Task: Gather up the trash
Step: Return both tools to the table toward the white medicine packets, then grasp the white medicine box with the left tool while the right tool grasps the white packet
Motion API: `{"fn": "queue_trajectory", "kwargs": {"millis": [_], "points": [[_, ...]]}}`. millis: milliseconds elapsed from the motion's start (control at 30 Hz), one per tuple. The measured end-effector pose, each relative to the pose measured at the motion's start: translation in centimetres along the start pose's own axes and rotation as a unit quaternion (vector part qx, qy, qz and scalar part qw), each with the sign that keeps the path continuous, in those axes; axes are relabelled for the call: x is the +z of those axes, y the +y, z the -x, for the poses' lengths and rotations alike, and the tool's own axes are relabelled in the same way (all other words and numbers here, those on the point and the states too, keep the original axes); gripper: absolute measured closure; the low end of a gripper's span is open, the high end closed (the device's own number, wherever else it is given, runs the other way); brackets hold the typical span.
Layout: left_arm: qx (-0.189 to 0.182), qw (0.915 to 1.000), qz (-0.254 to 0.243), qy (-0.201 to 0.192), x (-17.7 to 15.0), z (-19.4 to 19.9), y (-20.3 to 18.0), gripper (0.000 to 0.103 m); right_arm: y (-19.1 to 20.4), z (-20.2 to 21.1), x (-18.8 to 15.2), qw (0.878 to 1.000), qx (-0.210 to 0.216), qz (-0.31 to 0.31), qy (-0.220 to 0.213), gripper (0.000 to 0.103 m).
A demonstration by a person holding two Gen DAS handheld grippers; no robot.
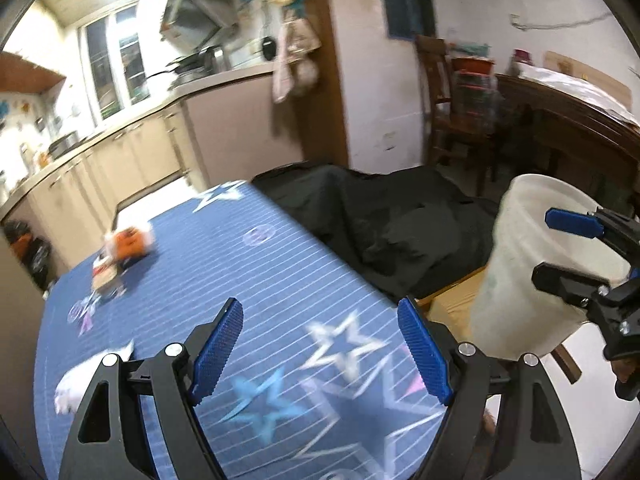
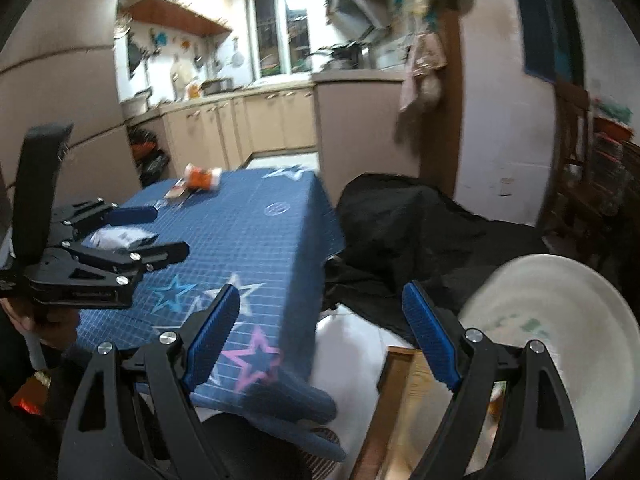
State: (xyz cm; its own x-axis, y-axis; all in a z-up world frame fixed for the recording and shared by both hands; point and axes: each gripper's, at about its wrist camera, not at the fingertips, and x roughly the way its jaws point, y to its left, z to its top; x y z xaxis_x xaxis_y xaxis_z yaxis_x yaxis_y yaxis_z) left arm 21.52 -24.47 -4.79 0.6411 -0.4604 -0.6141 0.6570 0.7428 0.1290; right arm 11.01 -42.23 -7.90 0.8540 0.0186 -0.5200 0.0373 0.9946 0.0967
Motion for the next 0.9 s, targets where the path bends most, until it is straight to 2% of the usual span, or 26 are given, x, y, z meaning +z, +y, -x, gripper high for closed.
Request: {"fn": "queue_trajectory", "kwargs": {"millis": [233,367,467,600,667,733,767,867,900], "points": [[0.056,0.9958,0.066,0.031,-4.9,1.2,7.4,0.023,6.4,-4.6,0.9,0.997,0.059,0.044,0.038,0.023],[0.089,0.9891,0.107,0.049,-8.2,2.4,11.9,0.023,10.2,-6.7,1.8,0.991,0.093,0.08,0.046,0.022],[0.127,0.9821,0.127,0.058,-10.7,3.9,14.9,0.023,12.9,-8.1,2.3,0.986,0.115,0.106,0.05,0.022],[0.153,0.9741,0.154,0.063,-13.2,5.9,18.1,0.023,16.4,-10.8,3.5,0.974,0.156,0.153,0.065,0.022],[0.163,0.9707,0.165,0.064,-14.2,6.6,19.8,0.022,18.5,-12.5,4.4,0.958,0.194,0.196,0.077,0.019],[0.163,0.9693,0.172,0.066,-15.0,6.9,21.1,0.02,20.0,-13.7,5.3,0.945,0.217,0.231,0.079,0.01],[0.154,0.9693,0.179,0.068,-15.3,6.9,22.1,0.019,21.1,-14.5,6.0,0.934,0.238,0.254,0.081,0.005],[0.124,0.9729,0.182,0.07,-15.6,6.4,23.3,0.015,23.4,-17.0,8.3,0.902,0.292,0.3,0.104,0.005],[0.116,0.9745,0.178,0.072,-15.6,6.1,23.5,0.015,24.2,-18.0,9.1,0.888,0.315,0.312,0.121,0.005]]}}
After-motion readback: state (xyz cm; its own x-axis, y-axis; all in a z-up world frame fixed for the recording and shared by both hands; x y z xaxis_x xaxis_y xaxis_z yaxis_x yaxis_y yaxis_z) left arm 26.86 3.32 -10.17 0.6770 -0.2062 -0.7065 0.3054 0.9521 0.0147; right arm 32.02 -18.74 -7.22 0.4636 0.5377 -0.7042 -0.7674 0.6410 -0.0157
